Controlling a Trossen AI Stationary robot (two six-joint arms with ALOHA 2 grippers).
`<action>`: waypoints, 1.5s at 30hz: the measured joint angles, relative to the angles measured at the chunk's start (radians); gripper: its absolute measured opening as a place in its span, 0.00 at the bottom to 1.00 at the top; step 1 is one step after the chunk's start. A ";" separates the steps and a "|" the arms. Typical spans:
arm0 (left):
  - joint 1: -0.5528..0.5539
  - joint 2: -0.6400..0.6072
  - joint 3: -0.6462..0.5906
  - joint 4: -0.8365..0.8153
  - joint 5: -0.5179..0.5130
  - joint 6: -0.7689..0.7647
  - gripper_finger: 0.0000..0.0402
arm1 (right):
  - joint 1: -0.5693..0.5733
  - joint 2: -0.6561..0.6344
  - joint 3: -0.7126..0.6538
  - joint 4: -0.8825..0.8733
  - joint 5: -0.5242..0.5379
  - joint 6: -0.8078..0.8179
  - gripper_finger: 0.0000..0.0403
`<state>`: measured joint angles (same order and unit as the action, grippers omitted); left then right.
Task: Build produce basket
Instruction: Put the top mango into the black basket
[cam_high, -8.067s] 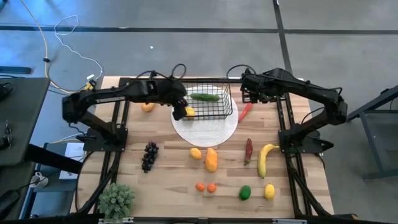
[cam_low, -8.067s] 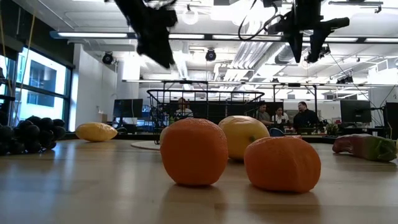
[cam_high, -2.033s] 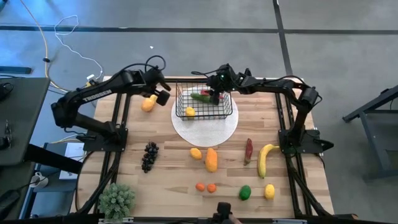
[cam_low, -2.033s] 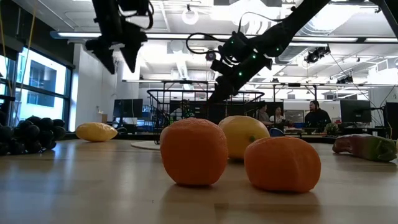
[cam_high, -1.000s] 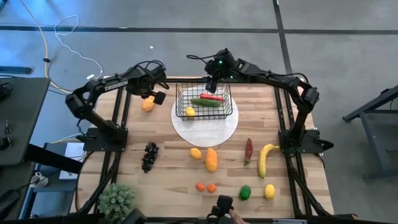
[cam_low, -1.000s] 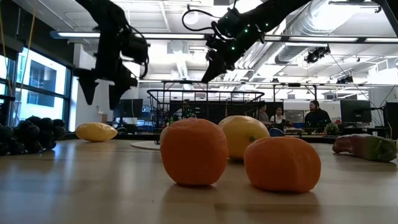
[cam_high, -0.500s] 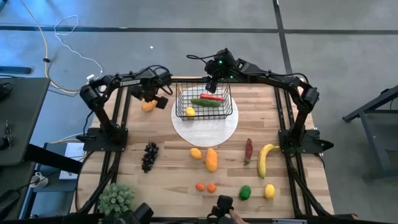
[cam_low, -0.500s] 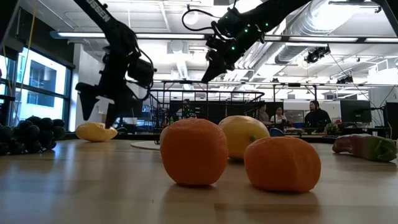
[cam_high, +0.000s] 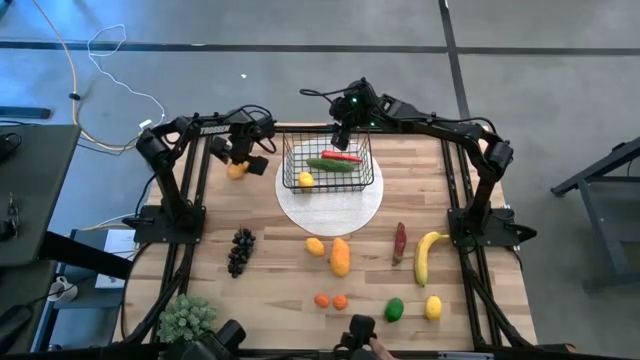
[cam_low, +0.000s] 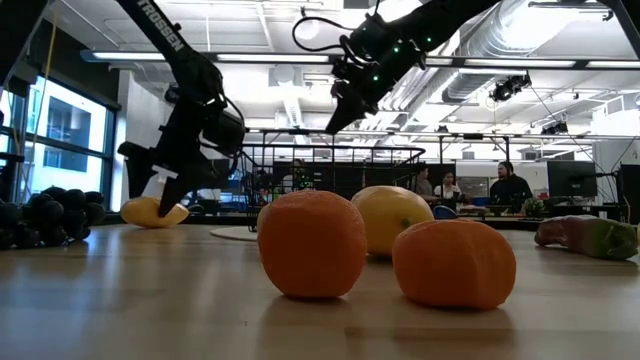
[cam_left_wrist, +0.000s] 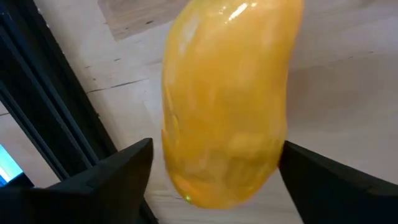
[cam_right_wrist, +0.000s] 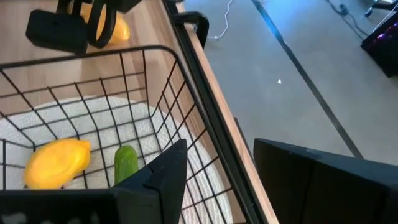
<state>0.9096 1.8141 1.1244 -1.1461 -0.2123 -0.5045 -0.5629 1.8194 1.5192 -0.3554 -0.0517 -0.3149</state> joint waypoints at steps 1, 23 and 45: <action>0.000 0.000 0.000 0.000 0.000 0.004 0.76 | 0.000 0.000 0.000 -0.007 0.000 0.000 0.42; -0.001 -0.106 0.000 -0.001 0.058 0.045 0.48 | -0.006 -0.120 0.000 -0.084 0.077 0.056 0.38; -0.179 -0.554 0.001 0.363 0.184 -0.071 0.48 | -0.009 -0.232 -0.001 -0.109 0.174 0.161 0.37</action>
<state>0.7304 1.2597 1.1255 -0.7827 -0.0286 -0.5756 -0.5716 1.5871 1.5181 -0.4640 0.1226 -0.1535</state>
